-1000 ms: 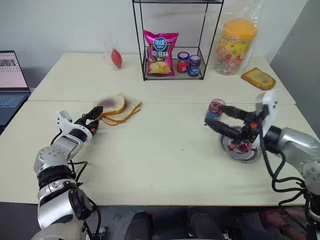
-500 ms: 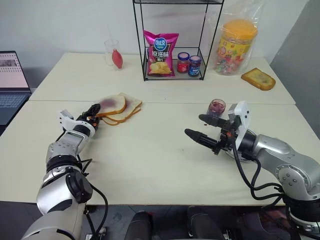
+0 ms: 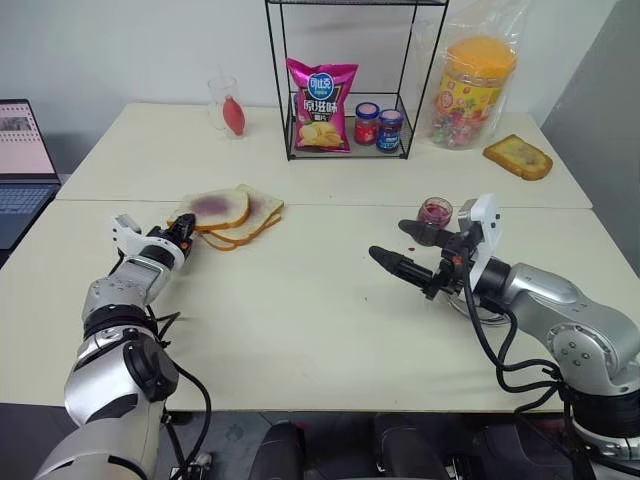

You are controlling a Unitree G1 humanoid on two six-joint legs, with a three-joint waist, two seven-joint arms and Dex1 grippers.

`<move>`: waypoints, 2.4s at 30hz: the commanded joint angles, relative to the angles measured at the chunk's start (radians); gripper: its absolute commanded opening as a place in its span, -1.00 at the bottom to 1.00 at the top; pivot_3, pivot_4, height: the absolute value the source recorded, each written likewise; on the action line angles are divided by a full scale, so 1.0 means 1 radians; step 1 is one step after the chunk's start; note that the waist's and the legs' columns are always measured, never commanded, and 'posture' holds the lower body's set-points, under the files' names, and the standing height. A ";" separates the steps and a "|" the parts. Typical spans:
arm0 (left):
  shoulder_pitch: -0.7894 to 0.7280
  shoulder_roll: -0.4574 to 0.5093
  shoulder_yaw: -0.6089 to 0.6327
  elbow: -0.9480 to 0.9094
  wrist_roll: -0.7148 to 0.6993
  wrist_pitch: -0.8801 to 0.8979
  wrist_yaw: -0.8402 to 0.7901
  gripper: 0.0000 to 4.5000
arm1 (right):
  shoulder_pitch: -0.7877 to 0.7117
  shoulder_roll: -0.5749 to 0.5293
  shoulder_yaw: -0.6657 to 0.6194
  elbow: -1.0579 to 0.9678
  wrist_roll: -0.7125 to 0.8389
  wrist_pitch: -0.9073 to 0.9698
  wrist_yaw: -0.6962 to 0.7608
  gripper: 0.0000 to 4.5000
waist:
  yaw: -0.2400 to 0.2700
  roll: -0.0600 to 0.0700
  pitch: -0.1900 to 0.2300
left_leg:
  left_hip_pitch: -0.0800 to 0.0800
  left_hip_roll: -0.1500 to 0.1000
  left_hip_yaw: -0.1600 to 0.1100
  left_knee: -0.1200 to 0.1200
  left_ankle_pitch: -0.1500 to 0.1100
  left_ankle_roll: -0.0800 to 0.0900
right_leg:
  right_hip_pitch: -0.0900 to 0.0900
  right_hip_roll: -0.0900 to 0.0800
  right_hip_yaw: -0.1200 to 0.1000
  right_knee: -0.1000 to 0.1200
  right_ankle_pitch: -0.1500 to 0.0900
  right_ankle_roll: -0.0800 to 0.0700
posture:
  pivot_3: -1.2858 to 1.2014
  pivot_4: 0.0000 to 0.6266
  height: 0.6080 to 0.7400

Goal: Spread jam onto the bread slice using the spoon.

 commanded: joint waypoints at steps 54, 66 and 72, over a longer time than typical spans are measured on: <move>0.007 -0.108 -0.965 -0.470 0.582 -0.252 -0.710 -0.46 | 0.286 -0.217 -0.237 -0.208 0.356 0.111 -0.053 1.00 | 0.015 -0.002 0.001 | -0.008 0.000 0.001 0.003 0.000 0.000 | -0.009 0.001 0.003 0.005 0.000 0.000 | 0.03 -0.52 1.00; 0.063 0.062 -0.942 -0.617 0.613 -0.246 -0.801 0.64 | 0.438 -0.218 -0.420 -0.217 0.423 0.110 -0.123 1.00 | 0.015 -0.002 0.001 | -0.008 0.000 0.001 0.003 0.000 0.000 | -0.009 0.001 0.002 0.005 0.000 0.000 | 0.03 -0.52 1.00; 0.085 0.049 -0.897 -0.839 0.539 -0.198 -0.806 0.99 | 0.591 -0.172 -0.576 -0.175 0.508 0.088 -0.193 1.00 | 0.026 -0.002 0.001 | -0.008 0.000 0.001 0.004 0.000 0.000 | -0.008 0.001 0.002 0.005 0.000 0.000 | 0.03 -0.52 1.00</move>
